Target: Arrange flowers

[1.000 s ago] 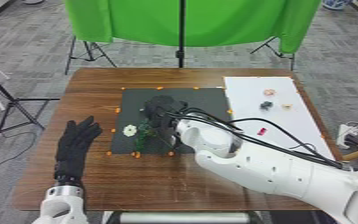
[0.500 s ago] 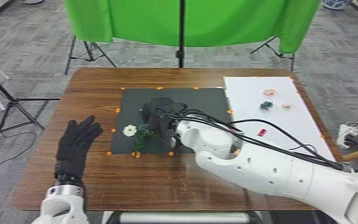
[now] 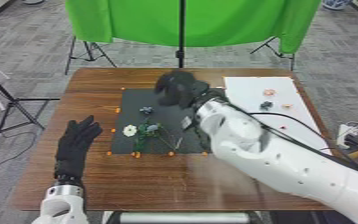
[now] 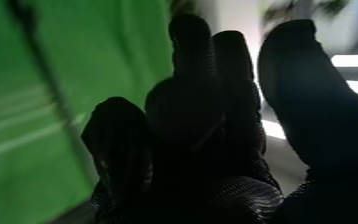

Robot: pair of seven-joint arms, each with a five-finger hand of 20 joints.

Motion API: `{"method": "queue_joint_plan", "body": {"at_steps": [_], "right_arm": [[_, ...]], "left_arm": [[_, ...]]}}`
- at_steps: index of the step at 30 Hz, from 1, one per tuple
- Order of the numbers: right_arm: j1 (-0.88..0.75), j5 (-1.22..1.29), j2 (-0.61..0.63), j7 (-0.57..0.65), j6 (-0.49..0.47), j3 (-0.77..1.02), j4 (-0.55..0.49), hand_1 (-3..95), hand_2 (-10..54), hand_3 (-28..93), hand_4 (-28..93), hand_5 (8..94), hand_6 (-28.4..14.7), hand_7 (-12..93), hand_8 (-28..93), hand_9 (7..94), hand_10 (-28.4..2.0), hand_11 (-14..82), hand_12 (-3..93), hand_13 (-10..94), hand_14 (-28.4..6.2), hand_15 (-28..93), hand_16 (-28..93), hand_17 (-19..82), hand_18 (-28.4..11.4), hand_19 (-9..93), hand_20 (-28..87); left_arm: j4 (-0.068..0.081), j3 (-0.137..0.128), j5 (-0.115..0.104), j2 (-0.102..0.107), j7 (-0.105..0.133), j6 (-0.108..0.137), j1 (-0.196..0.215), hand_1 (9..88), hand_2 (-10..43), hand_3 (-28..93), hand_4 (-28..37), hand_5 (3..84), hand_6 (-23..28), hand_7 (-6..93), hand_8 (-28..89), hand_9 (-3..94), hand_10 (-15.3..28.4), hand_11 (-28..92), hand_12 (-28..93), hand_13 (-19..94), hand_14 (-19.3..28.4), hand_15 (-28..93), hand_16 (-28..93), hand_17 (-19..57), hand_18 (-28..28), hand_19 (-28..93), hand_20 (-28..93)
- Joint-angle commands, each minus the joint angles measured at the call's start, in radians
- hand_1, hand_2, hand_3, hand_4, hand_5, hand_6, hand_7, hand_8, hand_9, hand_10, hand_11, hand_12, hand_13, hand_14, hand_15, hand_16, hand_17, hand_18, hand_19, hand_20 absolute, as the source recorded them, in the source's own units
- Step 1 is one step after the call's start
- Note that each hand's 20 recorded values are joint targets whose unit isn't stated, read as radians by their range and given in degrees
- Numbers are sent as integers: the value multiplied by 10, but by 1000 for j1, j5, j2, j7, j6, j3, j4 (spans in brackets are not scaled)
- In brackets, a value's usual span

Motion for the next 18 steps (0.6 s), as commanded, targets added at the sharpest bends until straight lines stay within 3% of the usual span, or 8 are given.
{"method": "queue_joint_plan", "body": {"at_steps": [1,4,7,18], "right_arm": [[51,-61,210,177,-130,138,146,420,-95,684,-179,633,23,183,-101,711,-134,206,240,827,-51,619,348,587,-135,932,611],[28,-35,227,228,-248,188,202,398,-95,677,-171,623,14,168,-96,697,-147,189,235,820,-56,619,350,582,-139,932,605],[-14,13,242,236,-286,231,237,381,-95,669,-164,623,13,157,-93,692,-156,177,231,818,-60,619,350,577,-144,932,599],[-101,40,233,222,-281,250,285,365,-95,656,-152,640,25,150,-93,710,-152,174,226,822,-66,624,345,573,-151,932,591]], "left_arm": [[11,1,-1,-14,3,3,38,195,130,599,-283,439,72,85,-47,407,150,202,127,289,184,295,-19,18,124,114,163],[10,-1,-2,-13,5,4,41,196,130,599,-283,439,72,86,-47,407,151,202,127,289,183,294,-19,18,124,114,163],[9,-1,-2,-13,5,6,41,195,129,603,-283,440,72,86,-47,406,150,202,127,289,183,294,-19,18,124,115,163],[11,1,5,-16,-3,-8,34,197,126,606,-283,439,73,85,-47,406,150,202,127,288,184,295,-19,17,124,112,163]]}}
